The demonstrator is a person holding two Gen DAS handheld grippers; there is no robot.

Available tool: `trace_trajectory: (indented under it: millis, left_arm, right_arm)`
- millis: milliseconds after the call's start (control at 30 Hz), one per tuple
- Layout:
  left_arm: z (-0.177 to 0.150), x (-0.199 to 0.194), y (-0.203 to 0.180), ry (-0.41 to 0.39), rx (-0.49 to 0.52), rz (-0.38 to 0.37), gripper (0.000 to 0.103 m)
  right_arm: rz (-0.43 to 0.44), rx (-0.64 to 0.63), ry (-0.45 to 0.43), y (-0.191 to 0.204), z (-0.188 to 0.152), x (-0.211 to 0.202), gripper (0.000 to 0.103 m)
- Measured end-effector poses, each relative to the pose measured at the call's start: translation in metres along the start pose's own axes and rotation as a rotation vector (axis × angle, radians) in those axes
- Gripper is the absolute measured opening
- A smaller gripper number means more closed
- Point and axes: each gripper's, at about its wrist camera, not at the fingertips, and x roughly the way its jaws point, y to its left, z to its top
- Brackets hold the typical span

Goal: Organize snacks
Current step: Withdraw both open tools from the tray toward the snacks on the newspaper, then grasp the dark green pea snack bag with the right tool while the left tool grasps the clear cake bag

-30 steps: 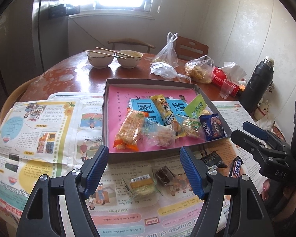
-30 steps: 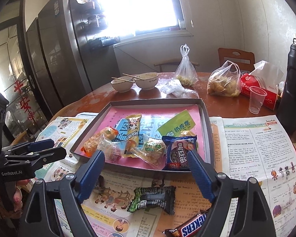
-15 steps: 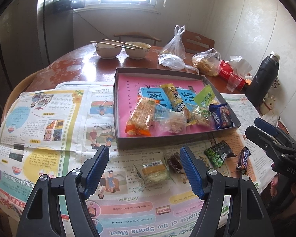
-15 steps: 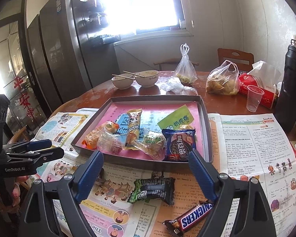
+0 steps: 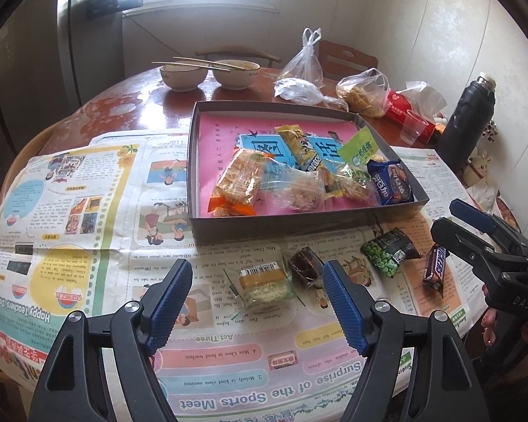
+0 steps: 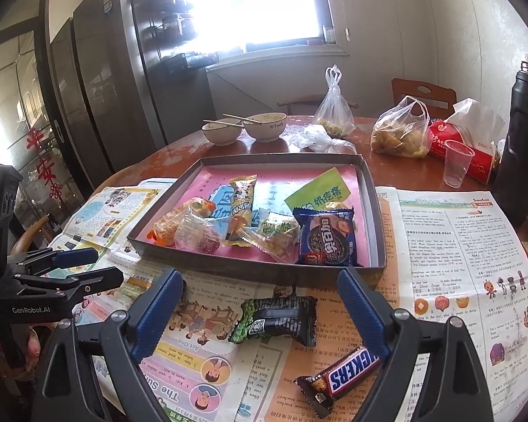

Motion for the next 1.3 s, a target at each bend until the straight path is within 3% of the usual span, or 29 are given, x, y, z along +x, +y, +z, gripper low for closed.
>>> trace_trajectory:
  millis: [633, 1300]
  left_arm:
    - [-0.016, 0.020, 0.006, 0.072, 0.014, -0.001, 0.078]
    - [-0.019, 0.045, 0.005, 0.119, -0.004, -0.010, 0.078]
  right_arm:
    - [0.004, -0.041, 0.067, 0.011, -0.018, 0.014, 0.091]
    - [-0.073, -0.052, 0.186, 0.000, -0.037, 0.051, 0.091]
